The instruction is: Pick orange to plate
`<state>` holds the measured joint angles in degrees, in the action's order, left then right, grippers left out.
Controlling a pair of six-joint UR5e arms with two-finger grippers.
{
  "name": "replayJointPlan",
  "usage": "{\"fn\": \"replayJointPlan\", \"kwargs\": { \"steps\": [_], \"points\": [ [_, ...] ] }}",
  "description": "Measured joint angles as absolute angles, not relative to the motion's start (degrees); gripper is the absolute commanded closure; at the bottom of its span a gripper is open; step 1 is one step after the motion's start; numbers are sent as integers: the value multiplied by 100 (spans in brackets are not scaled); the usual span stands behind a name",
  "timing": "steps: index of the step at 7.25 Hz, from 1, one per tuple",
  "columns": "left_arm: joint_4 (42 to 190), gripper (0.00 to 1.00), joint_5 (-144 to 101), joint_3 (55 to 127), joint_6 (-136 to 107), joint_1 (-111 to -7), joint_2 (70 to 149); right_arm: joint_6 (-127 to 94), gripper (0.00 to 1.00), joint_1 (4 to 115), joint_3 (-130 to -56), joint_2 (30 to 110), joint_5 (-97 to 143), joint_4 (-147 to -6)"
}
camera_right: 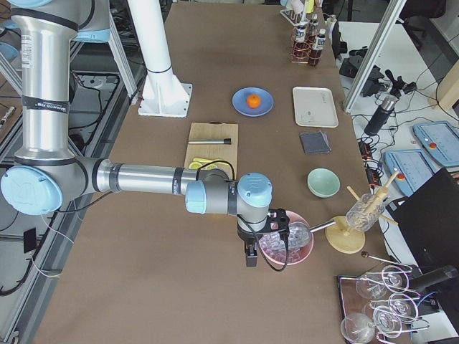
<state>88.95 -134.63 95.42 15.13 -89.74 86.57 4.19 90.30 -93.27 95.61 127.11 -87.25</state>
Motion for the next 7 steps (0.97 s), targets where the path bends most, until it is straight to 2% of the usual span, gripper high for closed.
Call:
{"fn": "replayJointPlan", "kwargs": {
  "steps": [7],
  "points": [
    [8930,2,-13458,9464,1468,-8974,8643,422,0,9035,-9238,9610,12753,-8677]
  ]
}}
